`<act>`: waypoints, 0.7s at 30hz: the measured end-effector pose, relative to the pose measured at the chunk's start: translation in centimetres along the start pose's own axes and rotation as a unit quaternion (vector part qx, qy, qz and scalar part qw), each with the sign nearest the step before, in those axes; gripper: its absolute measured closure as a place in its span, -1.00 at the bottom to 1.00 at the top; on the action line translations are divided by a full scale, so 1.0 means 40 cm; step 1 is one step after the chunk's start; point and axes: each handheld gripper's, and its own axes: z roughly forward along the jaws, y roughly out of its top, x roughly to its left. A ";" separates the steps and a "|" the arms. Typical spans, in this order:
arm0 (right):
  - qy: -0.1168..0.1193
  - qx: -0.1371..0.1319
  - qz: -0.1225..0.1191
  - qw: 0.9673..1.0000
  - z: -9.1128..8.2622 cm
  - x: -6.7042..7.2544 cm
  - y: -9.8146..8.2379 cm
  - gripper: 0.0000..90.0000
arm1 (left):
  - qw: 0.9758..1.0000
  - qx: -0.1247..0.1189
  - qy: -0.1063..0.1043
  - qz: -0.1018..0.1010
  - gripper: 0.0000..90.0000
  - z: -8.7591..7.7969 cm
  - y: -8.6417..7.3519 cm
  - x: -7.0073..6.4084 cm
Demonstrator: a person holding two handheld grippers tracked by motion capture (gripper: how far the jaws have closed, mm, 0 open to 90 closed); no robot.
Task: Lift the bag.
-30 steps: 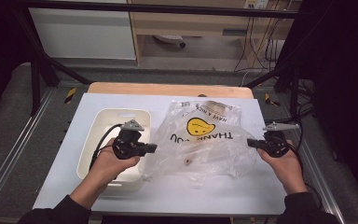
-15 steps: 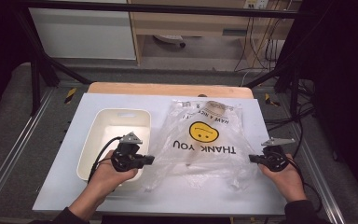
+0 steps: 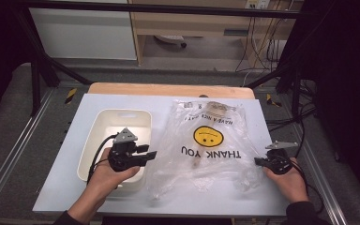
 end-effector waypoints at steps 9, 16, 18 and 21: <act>0.024 -0.021 0.011 0.999 0.000 0.003 -0.013 0.35 | 0.998 -0.039 0.056 0.006 -0.33 -0.018 0.012 0.046; 0.031 -0.033 0.004 0.999 0.006 0.020 -0.014 -0.08 | 0.995 -0.055 0.079 -0.006 -0.51 -0.031 0.013 0.077; 0.033 -0.034 0.002 0.999 0.007 0.024 -0.013 -0.15 | 0.995 -0.060 0.084 -0.006 -0.54 -0.035 0.013 0.085; 0.034 -0.038 0.001 0.999 0.009 0.033 -0.011 -0.25 | 0.994 -0.064 0.089 0.000 -0.63 -0.040 0.013 0.094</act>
